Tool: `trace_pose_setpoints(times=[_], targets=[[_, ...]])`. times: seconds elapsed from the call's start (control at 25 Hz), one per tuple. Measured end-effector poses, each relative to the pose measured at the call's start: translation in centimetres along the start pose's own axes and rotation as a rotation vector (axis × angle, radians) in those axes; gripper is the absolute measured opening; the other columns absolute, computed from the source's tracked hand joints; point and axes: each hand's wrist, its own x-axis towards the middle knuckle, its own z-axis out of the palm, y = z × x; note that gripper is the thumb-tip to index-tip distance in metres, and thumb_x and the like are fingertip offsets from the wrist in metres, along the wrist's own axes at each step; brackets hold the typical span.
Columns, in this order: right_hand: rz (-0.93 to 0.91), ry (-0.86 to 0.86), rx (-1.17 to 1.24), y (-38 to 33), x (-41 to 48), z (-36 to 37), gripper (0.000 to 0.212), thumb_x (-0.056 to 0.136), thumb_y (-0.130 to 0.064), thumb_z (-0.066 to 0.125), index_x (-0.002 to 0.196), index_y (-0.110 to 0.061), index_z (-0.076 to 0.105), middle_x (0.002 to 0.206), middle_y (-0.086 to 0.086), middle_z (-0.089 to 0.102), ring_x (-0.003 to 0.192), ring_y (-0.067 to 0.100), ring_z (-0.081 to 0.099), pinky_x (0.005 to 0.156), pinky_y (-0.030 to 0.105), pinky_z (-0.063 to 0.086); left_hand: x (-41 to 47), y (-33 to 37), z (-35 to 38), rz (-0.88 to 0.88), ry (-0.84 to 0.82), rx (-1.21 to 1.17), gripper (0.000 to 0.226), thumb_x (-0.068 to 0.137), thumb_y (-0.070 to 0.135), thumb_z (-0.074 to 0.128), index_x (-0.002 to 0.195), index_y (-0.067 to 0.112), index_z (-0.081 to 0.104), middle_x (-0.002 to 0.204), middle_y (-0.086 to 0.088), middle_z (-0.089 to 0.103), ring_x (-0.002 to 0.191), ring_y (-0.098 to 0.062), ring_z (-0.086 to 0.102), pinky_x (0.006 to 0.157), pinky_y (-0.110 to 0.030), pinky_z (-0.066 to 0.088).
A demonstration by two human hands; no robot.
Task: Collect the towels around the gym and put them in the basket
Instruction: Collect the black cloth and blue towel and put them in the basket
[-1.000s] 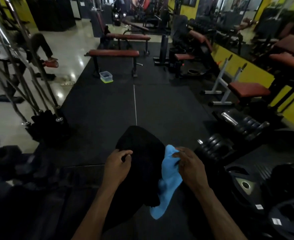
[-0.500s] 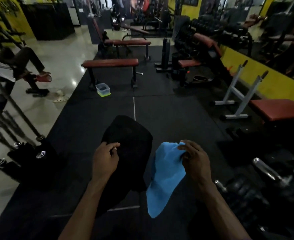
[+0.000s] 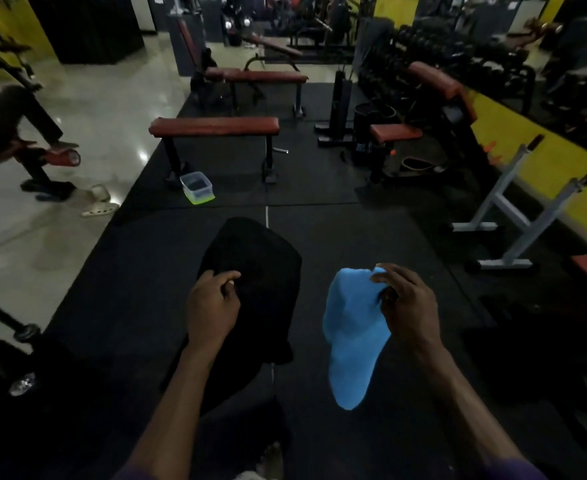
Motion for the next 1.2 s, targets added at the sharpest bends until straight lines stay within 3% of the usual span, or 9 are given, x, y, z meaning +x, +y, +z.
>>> trace_pose_setpoints(times=[0.16,0.32,0.44,0.52,0.68,0.92,1.04,1.2], targets=[[-0.001,0.028,-0.015,3.7,10.8,6.4,0.036,0.075,0.007,0.062,0.105,-0.008,0.075,0.122,0.015,0.070,0.108,0.033,0.069,0.088,0.054,0.059,13.1,0.4,5.5,0.100,-0.052,0.022,0.027,0.089,0.001,0.060,0.105,0.013,0.078,0.087,-0.007,0.064,0.076,-0.023,0.062,0.070,-0.025,0.044],[0.049,0.069,0.005,7.7,20.2,11.4,0.037,0.073,0.009,0.060,0.101,-0.008,0.077,0.118,0.014,0.072,0.107,0.033,0.070,0.090,0.052,0.058,24.3,1.5,12.1,0.164,-0.098,0.022,0.028,0.089,-0.002,0.058,0.102,0.012,0.078,0.082,-0.007,0.061,0.069,-0.021,0.059,0.064,-0.031,0.049],[0.075,0.090,0.089,12.6,28.0,15.4,0.046,0.067,0.021,0.061,0.098,-0.009,0.079,0.118,0.012,0.073,0.109,0.032,0.069,0.092,0.052,0.057,33.1,3.1,18.5,0.188,-0.078,0.013,0.028,0.088,-0.003,0.059,0.100,0.015,0.078,0.081,-0.003,0.062,0.065,-0.012,0.053,0.059,-0.018,0.039],[0.084,0.088,0.115,15.6,33.8,17.7,0.048,0.066,0.024,0.062,0.098,-0.009,0.079,0.117,0.012,0.073,0.109,0.031,0.069,0.094,0.049,0.056,38.8,4.5,22.4,0.169,-0.057,0.005,0.029,0.088,-0.003,0.059,0.101,0.015,0.078,0.083,-0.003,0.063,0.067,-0.009,0.051,0.062,-0.016,0.034],[0.069,0.054,0.156,20.1,45.2,20.6,0.048,0.069,0.021,0.065,0.102,-0.011,0.079,0.118,0.009,0.072,0.109,0.027,0.070,0.095,0.044,0.056,48.8,8.3,28.5,0.124,-0.025,-0.005,0.029,0.090,-0.001,0.058,0.102,0.016,0.078,0.084,0.000,0.062,0.069,-0.015,0.056,0.065,-0.023,0.037],[0.061,0.023,0.175,27.9,60.0,25.7,0.055,0.065,0.018,0.067,0.108,-0.015,0.076,0.119,0.003,0.072,0.109,0.021,0.068,0.092,0.043,0.058,63.2,11.1,38.7,0.105,-0.014,-0.045,0.029,0.089,-0.004,0.057,0.101,0.011,0.078,0.093,-0.010,0.069,0.083,-0.026,0.066,0.074,-0.026,0.044],[0.124,0.009,0.206,31.9,66.4,29.5,0.050,0.077,0.008,0.070,0.112,-0.028,0.073,0.121,-0.005,0.069,0.109,0.013,0.067,0.090,0.039,0.059,70.4,11.1,44.2,0.107,-0.004,-0.060,0.028,0.087,-0.006,0.058,0.099,0.010,0.078,0.092,-0.011,0.071,0.083,-0.027,0.067,0.072,-0.018,0.038],[0.137,0.031,0.146,36.6,76.9,35.4,0.049,0.072,0.013,0.065,0.108,-0.018,0.077,0.120,0.002,0.071,0.108,0.022,0.068,0.089,0.047,0.058,81.2,10.9,51.1,0.110,-0.046,-0.080,0.030,0.087,-0.008,0.058,0.100,0.010,0.078,0.091,-0.009,0.069,0.081,-0.022,0.065,0.071,-0.010,0.035]])
